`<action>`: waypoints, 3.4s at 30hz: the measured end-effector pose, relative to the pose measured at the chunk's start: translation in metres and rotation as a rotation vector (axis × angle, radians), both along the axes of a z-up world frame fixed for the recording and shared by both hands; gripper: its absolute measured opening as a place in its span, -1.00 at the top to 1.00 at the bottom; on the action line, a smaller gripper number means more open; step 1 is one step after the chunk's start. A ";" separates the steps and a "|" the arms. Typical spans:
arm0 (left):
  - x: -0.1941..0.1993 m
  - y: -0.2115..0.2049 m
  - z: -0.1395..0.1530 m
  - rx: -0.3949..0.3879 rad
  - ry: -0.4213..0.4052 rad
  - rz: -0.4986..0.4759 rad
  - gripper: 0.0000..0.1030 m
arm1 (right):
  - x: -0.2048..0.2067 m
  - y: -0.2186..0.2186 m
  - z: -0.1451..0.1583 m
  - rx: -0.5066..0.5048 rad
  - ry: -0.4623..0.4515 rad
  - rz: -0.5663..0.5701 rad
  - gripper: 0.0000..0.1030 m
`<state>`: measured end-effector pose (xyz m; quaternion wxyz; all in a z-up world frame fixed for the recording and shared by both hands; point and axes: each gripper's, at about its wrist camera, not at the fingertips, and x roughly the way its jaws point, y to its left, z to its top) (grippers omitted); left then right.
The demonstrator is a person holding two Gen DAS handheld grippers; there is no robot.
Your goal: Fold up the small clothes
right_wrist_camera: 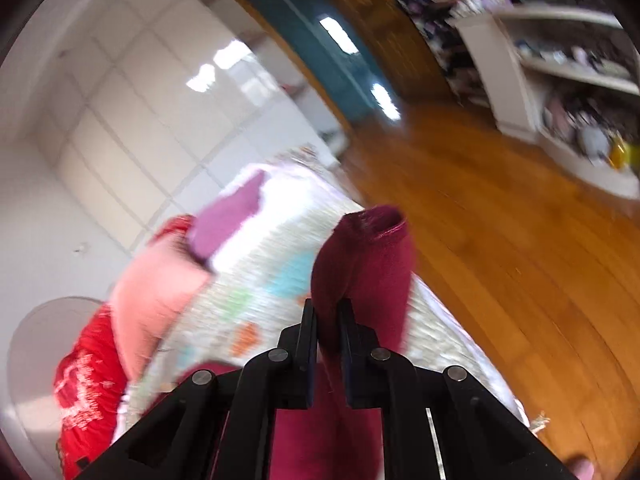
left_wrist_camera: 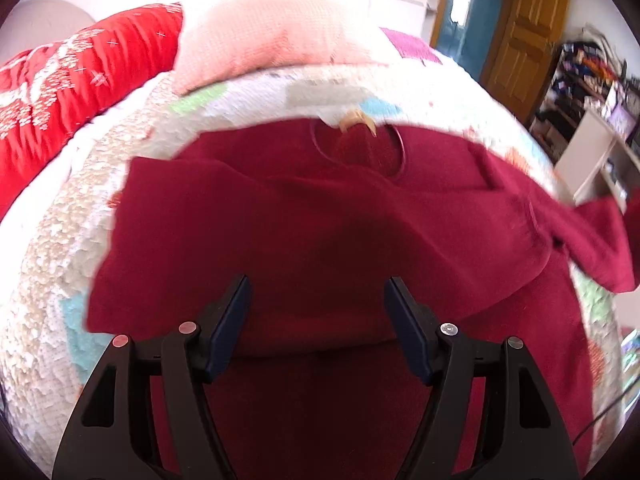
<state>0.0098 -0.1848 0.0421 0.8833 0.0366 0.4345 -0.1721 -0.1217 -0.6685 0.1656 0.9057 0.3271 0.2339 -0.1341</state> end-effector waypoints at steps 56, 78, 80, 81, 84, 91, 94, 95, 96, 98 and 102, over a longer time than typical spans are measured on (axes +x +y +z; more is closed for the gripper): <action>0.046 0.106 0.015 -0.132 -0.009 0.185 0.86 | 0.129 0.197 -0.078 -0.170 0.294 0.429 -0.11; 0.036 0.084 -0.003 -0.059 0.009 0.158 0.86 | 0.060 0.192 -0.094 -0.309 0.423 0.391 -0.02; 0.030 0.085 0.003 -0.064 -0.004 0.157 0.85 | 0.058 0.195 -0.074 -0.313 0.350 0.393 -0.02; 0.028 0.087 0.005 -0.066 -0.009 0.158 0.85 | 0.060 0.199 -0.064 -0.325 0.319 0.402 -0.02; 0.028 0.087 0.007 -0.050 -0.018 0.162 0.85 | 0.078 0.207 -0.054 -0.335 0.302 0.414 -0.04; 0.031 0.082 0.000 -0.019 -0.022 0.164 0.85 | 0.128 0.218 -0.090 -0.370 0.429 0.410 -0.04; 0.036 0.078 -0.005 -0.010 -0.014 0.164 0.83 | 0.144 0.214 -0.113 -0.373 0.499 0.380 -0.05; 0.036 0.077 -0.006 -0.006 -0.012 0.167 0.83 | 0.146 0.212 -0.117 -0.359 0.498 0.380 -0.10; 0.038 0.075 -0.007 0.002 -0.011 0.170 0.82 | 0.149 0.210 -0.119 -0.356 0.486 0.375 -0.12; 0.039 0.073 -0.007 0.012 -0.013 0.170 0.75 | 0.153 0.211 -0.117 -0.373 0.488 0.379 -0.12; 0.036 0.069 -0.006 0.010 -0.011 0.147 0.52 | 0.135 0.212 -0.097 -0.377 0.463 0.372 -0.12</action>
